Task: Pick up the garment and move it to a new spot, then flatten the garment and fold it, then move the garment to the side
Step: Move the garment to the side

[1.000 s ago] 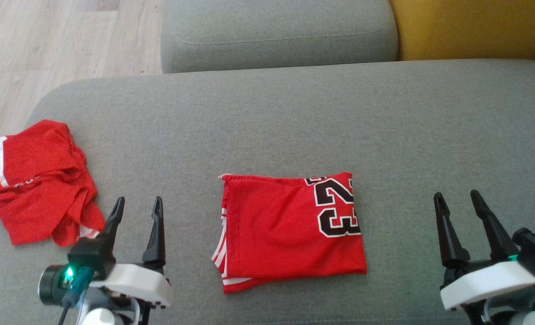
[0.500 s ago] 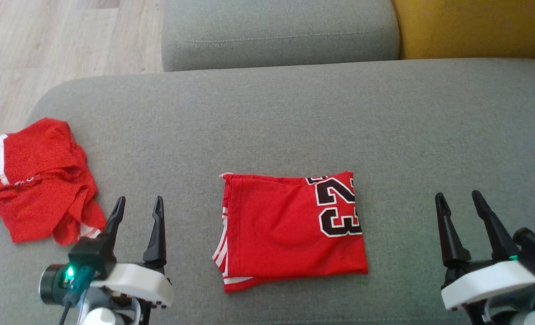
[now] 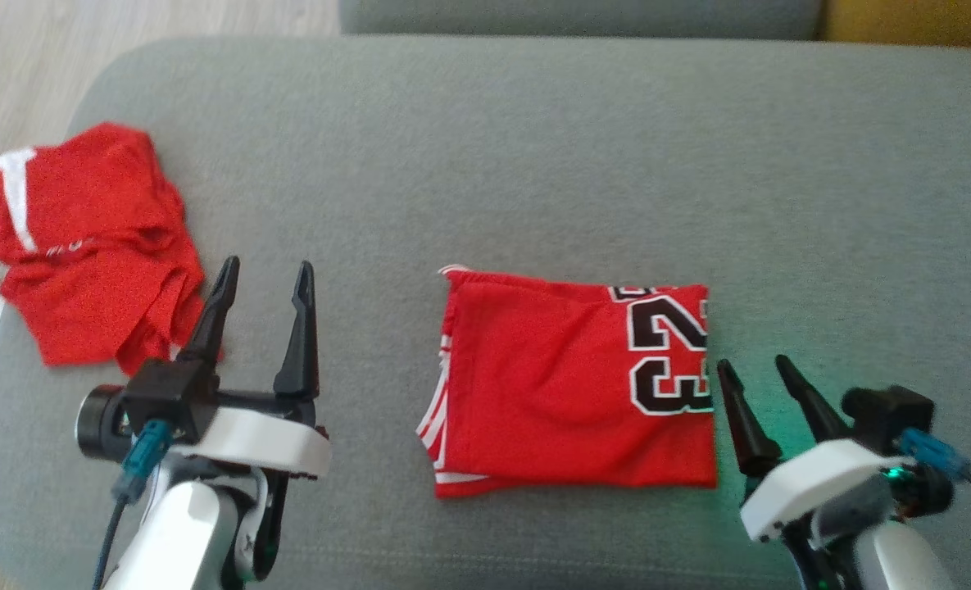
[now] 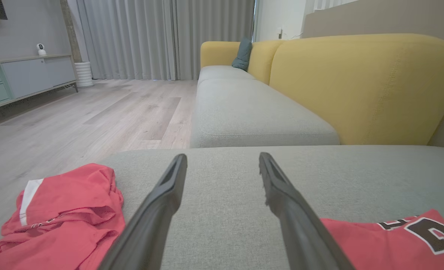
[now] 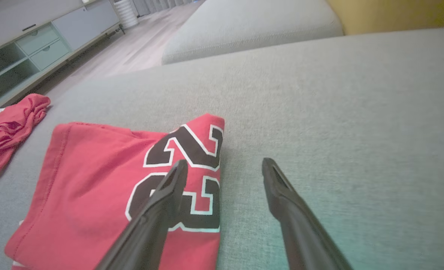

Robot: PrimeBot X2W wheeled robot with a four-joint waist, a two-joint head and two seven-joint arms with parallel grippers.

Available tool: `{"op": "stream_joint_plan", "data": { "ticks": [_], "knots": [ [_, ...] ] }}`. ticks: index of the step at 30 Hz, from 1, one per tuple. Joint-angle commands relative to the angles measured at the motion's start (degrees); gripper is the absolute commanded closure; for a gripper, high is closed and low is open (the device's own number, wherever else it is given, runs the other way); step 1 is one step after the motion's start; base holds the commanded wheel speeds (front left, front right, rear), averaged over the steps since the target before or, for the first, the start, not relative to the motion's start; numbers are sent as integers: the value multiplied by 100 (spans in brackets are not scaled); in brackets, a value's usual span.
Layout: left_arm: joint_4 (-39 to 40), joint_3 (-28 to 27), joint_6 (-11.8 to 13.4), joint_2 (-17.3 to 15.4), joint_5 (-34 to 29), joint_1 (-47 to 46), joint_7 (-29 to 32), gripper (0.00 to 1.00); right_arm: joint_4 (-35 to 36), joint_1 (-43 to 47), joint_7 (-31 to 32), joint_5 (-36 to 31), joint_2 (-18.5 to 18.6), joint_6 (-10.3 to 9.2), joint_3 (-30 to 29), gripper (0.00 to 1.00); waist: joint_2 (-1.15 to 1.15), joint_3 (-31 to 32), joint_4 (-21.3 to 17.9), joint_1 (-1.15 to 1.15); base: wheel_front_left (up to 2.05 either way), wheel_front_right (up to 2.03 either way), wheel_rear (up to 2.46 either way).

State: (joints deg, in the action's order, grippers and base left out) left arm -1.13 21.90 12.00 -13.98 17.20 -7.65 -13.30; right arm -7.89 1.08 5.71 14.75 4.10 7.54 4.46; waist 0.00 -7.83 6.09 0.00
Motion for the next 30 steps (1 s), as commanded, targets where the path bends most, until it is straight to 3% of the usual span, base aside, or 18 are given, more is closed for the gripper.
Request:
{"op": "stream_joint_plan", "data": {
  "ticks": [1, 8, 9, 10, 11, 20, 30],
  "knots": [
    [210, -181, -12, -50, -78, -269, -59, 0, 12, -281, -43, 48, 38, -5, 166, 0, 0, -241, 216, 0, 0, 0, 0],
    [202, -176, -72, 59, -128, -467, -138, 0, -1167, -836, 62, 174, -5, -5, 296, 0, 0, -497, 436, 0, 0, 0, 0],
    [197, -177, -79, 74, -136, -482, -144, 0, -1266, -883, 97, 212, -9, -5, 327, 16, 0, -511, 449, 0, 0, 0, 0],
    [195, -179, -85, 88, -145, -495, -150, 0, -1351, -921, 146, 234, -9, -5, 353, 66, 0, -525, 457, 0, 0, 0, 0],
    [193, -182, -91, 100, -155, -504, -154, 0, -1404, -954, 167, 258, -7, -5, 370, 100, 0, -534, 462, 0, 0, 0, 0],
    [288, -267, -121, 116, -308, -481, -168, 0, -1093, -960, 158, 248, 143, -5, 497, 100, 0, -499, 211, 0, 0, 0, 0],
    [415, -223, -233, 54, -424, -406, -169, 0, -616, -1120, 260, 237, 525, -5, 725, 100, 0, -457, -909, 0, 0, 0, 0]
  ]
}}
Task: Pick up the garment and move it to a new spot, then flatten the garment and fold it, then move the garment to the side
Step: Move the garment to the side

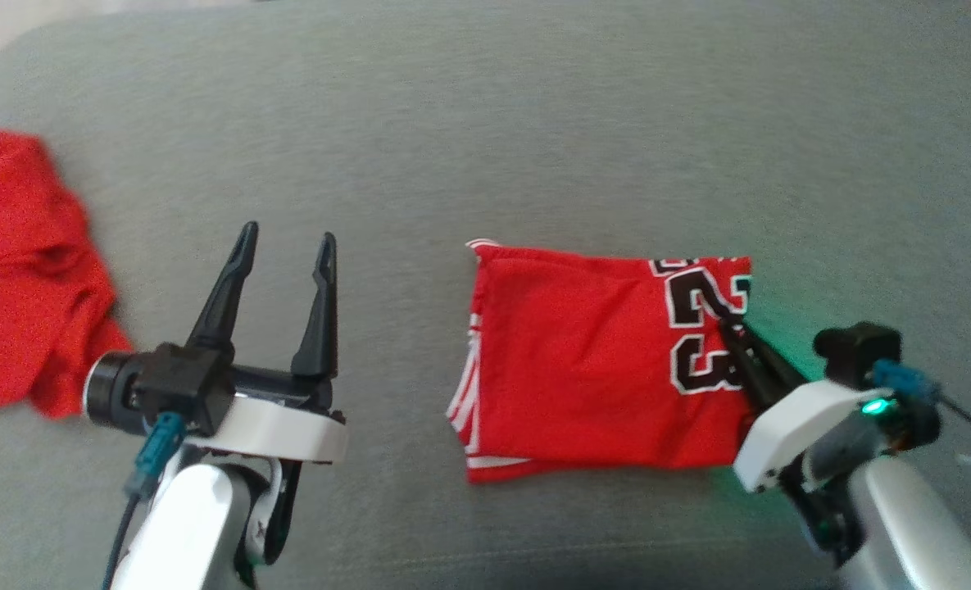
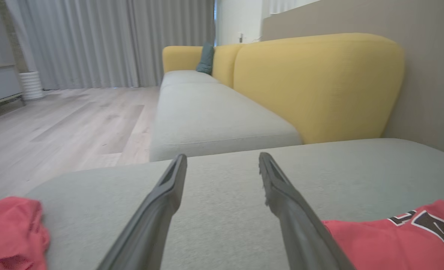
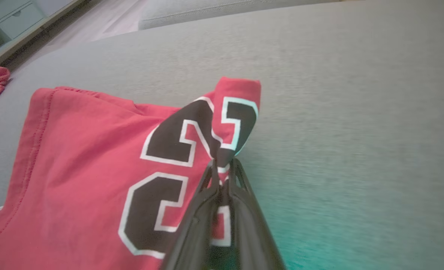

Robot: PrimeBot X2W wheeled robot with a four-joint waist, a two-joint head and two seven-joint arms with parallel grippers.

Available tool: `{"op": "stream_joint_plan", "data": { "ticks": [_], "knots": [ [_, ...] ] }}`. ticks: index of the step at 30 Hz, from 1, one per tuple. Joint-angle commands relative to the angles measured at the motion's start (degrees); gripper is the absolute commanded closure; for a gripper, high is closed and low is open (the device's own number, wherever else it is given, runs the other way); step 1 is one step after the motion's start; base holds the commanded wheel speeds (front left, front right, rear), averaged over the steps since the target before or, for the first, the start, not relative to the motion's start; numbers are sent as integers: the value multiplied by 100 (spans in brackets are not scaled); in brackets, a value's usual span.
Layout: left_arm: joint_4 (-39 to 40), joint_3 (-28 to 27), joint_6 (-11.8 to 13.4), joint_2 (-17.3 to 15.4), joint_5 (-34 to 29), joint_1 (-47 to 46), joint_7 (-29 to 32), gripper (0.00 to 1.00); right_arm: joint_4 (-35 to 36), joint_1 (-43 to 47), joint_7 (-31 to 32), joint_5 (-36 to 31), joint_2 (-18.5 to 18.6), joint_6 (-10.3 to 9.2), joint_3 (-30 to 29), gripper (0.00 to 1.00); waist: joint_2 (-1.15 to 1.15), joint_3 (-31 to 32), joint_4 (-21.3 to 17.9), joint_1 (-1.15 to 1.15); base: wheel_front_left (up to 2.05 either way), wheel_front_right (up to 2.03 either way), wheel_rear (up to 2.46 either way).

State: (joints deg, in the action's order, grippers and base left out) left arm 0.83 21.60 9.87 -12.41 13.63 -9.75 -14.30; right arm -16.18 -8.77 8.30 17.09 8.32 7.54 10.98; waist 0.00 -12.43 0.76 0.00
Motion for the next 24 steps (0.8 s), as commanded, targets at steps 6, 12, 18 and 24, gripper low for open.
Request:
{"op": "stream_joint_plan", "data": {
  "ticks": [6, 12, 18, 24],
  "knots": [
    [273, -17, -142, -117, -162, -388, -64, 0, 261, -751, 75, -9, 722, -5, -221, 100, 0, -119, -1061, 0, 0, 0, 0],
    [335, 114, -235, -133, -251, -672, -10, 0, 109, -1564, 62, 14, 1330, -5, -891, 100, 0, -369, -1372, 0, 0, 0, 0],
    [437, 189, -310, -184, -336, -948, 37, 0, 2, -2103, 73, -6, 1642, -5, -1291, 100, 0, -723, -1470, 0, 0, 0, 0],
    [614, 270, -385, -236, -436, -1229, 92, 0, -40, -2369, 110, -123, 1705, -5, -1620, 100, 0, -1142, -1532, 0, 0, 0, 0]
  ]
}}
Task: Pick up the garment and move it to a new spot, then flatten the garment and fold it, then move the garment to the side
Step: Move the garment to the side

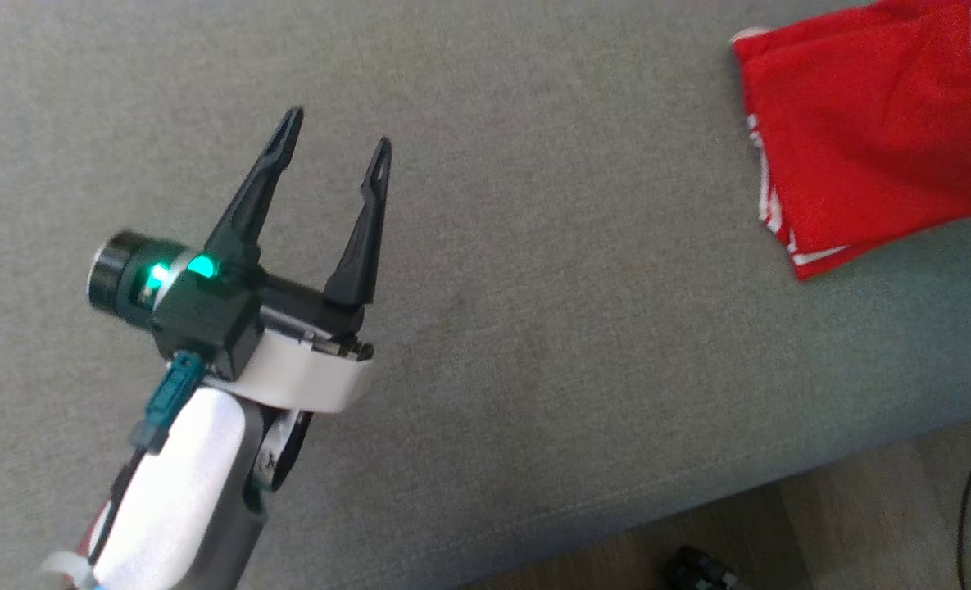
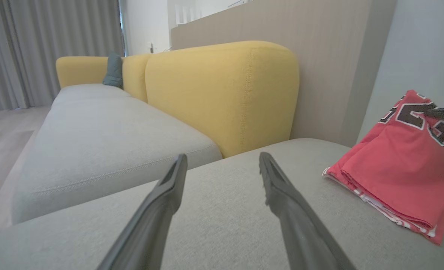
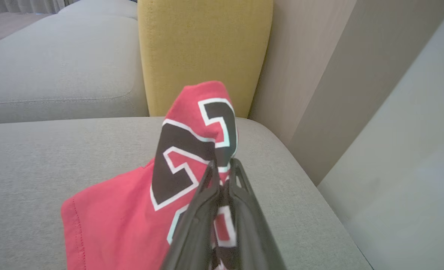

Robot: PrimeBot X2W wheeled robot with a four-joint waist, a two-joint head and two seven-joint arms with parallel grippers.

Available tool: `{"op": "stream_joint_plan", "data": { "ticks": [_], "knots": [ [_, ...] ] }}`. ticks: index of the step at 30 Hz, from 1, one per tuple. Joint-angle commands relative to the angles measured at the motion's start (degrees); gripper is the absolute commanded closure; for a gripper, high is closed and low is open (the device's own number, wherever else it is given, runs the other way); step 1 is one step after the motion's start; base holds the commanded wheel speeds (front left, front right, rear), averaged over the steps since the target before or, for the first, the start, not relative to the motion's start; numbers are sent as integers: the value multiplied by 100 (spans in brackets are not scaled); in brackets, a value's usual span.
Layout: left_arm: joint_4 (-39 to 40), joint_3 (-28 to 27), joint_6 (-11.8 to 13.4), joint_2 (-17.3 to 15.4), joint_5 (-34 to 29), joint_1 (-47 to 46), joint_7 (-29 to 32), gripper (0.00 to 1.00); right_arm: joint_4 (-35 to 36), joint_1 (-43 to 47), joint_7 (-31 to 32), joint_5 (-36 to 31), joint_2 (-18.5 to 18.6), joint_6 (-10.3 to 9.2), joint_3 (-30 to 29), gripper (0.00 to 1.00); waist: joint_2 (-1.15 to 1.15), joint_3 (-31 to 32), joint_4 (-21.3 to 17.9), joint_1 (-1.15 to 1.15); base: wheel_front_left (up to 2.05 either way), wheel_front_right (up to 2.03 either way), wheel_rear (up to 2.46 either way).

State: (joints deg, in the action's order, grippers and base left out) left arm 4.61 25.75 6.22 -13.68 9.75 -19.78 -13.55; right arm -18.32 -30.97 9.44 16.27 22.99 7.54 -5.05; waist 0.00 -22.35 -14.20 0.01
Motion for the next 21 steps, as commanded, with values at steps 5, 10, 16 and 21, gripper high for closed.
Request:
{"op": "stream_joint_plan", "data": {
  "ticks": [5, 10, 16, 21],
  "knots": [
    [409, -50, -122, -138, -152, -556, 80, 0, 36, -342, -33, -186, 229, -5, -299, 100, 0, -613, -64, -1, 0, 0, 0],
    [531, 91, -295, -164, -279, -1006, 122, 0, -306, -623, -151, -596, 159, -5, -690, 100, 0, -1176, -17, -1, 0, 0, 0],
    [505, 162, -390, -172, -313, -1242, 80, 0, -856, -737, -470, -930, -101, -5, -1018, 11, 0, -1481, 80, -1, 0, 0, 0],
    [388, 160, -392, -156, -262, -1249, 26, 0, -1150, -713, -783, -1065, -269, -5, -1254, 0, 0, -1449, 137, -1, 0, 0, 0]
  ]
}}
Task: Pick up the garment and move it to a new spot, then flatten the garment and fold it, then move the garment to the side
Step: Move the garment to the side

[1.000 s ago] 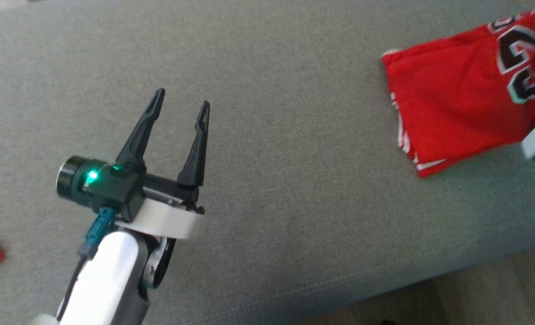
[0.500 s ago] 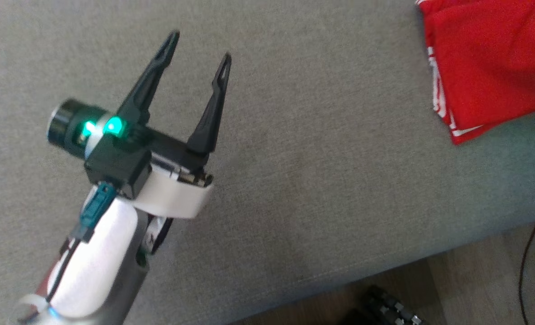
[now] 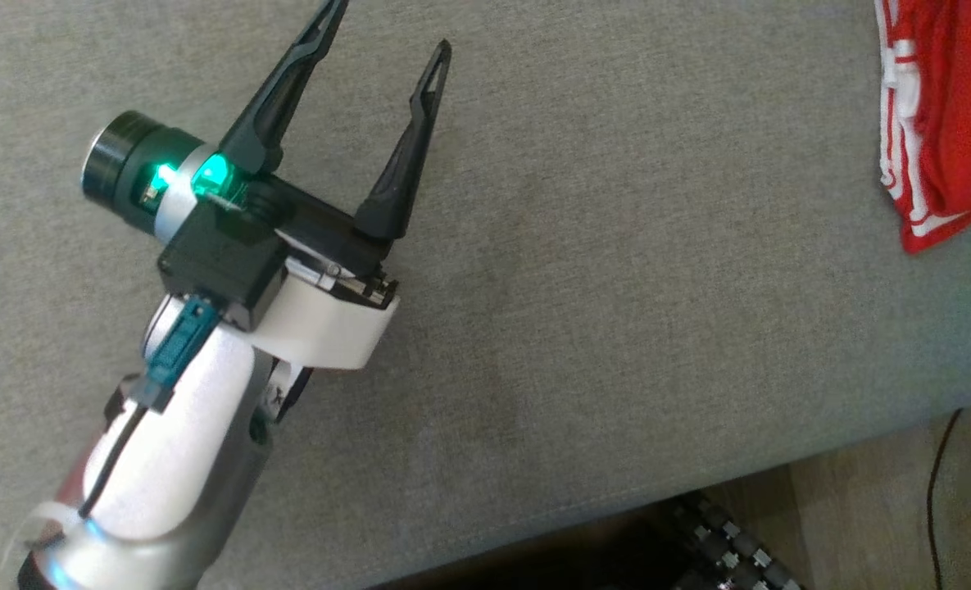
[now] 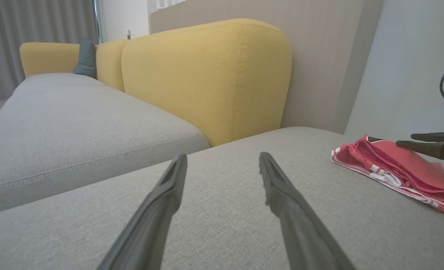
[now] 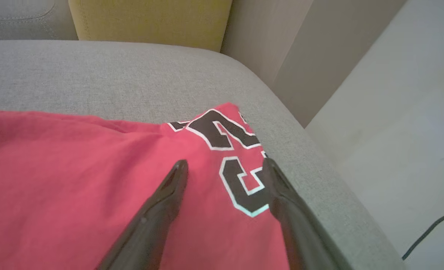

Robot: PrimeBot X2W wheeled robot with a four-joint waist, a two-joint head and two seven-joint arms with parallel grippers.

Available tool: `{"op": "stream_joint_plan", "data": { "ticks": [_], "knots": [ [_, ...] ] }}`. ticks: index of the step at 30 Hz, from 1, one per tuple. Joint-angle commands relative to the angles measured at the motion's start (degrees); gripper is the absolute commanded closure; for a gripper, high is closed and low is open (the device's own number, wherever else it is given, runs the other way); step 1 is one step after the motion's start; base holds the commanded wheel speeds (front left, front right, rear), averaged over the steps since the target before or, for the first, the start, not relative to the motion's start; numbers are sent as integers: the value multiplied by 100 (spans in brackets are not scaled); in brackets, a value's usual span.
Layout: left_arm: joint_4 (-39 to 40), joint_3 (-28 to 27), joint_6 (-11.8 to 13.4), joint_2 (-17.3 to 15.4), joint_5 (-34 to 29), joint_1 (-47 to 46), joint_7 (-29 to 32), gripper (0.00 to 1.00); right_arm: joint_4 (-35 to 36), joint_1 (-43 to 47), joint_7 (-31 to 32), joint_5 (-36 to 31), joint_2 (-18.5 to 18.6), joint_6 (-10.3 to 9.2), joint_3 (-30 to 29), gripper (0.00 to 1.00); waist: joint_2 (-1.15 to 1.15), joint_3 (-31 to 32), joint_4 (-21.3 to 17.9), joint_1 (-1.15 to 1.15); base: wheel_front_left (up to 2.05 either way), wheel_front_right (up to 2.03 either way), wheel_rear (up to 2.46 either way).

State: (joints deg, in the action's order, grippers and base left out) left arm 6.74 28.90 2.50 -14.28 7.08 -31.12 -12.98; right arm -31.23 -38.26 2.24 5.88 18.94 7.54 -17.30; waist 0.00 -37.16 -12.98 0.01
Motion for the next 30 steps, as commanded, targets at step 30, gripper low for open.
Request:
{"op": "stream_joint_plan", "data": {
  "ticks": [30],
  "knots": [
    [-398, -1752, 719, 401, 773, 2164, -201, 0, 3547, 3346, -625, 12, -1601, -5, 1430, 0, 0, 2585, 1430, -1, 0, 0, 0]
  ]
}}
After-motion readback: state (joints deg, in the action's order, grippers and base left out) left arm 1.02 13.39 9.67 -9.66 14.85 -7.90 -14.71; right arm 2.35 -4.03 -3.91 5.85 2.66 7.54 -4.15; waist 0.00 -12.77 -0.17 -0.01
